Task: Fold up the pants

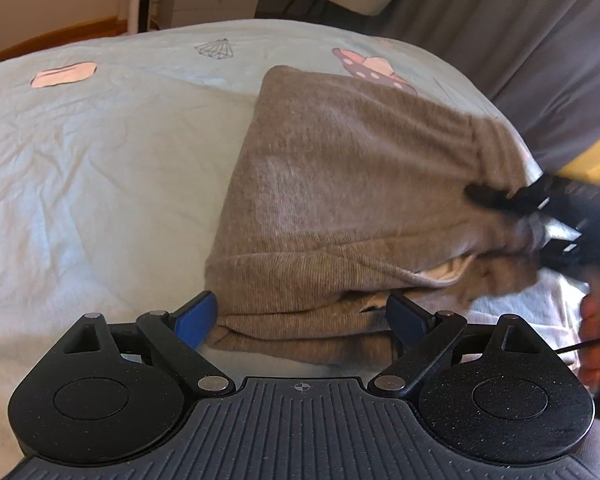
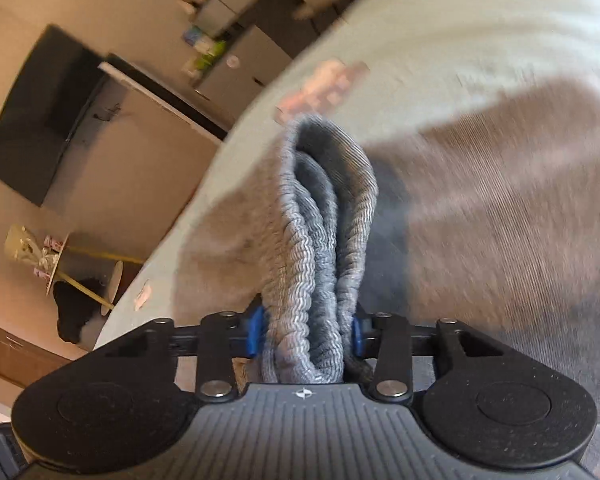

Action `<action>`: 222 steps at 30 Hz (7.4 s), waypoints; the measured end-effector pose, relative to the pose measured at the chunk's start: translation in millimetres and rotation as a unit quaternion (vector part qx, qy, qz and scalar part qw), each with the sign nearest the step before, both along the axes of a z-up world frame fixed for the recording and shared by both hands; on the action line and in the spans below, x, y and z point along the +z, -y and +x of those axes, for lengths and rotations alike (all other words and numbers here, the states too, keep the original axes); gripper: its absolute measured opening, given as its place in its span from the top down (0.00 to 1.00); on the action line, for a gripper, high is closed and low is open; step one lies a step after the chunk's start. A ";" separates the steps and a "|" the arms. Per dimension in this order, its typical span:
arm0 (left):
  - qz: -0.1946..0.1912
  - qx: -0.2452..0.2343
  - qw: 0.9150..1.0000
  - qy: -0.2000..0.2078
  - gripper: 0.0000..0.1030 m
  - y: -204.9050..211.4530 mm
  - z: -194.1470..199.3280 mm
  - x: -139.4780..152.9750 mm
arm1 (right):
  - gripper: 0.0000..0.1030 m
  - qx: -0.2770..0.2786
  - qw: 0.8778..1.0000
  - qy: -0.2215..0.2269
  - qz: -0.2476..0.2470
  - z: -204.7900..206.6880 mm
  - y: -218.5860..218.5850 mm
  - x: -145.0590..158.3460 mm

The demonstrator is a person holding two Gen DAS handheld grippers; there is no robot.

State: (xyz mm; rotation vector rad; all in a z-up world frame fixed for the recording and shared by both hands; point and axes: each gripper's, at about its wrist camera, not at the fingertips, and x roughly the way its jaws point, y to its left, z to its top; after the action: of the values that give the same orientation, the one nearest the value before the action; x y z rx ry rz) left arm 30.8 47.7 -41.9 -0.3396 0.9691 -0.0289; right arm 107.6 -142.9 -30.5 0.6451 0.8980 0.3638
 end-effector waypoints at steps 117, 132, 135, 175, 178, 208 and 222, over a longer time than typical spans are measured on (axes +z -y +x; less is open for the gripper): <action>0.116 -0.038 0.993 -0.001 0.16 72.2 0.8 -4.3 | 0.60 -0.131 0.988 0.068 -0.054 -85.8 105.4 68.6; 0.065 -0.049 0.997 -0.007 0.20 60.5 1.5 1.8 | 0.43 -0.117 0.981 0.034 -0.152 -95.1 120.8 41.8; 0.027 -0.048 0.998 -0.005 0.20 50.4 -2.1 13.1 | 0.41 -0.140 0.984 0.038 -0.104 -106.5 142.9 38.9; -0.041 -0.176 0.979 0.092 0.66 73.6 149.8 43.8 | 0.50 -0.013 0.996 0.074 -0.051 3.6 138.5 42.3; -0.022 -0.156 0.980 0.119 0.55 82.2 166.9 58.2 | 0.48 -0.029 0.991 0.107 -0.077 16.8 140.8 61.8; 0.104 -0.073 0.988 0.091 0.18 121.5 103.6 19.9 | 0.66 -0.128 0.967 0.128 -0.178 -28.2 111.2 30.2; 0.142 -0.074 0.984 0.072 0.14 135.0 104.5 1.1 | 0.88 -0.072 0.958 0.068 -0.268 -20.7 97.9 7.6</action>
State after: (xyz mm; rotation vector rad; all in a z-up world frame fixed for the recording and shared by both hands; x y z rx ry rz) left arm 135.4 -87.3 -40.8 -0.0010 0.8393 -0.0498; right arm 86.9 -240.9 -22.8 0.1790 0.7681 0.0245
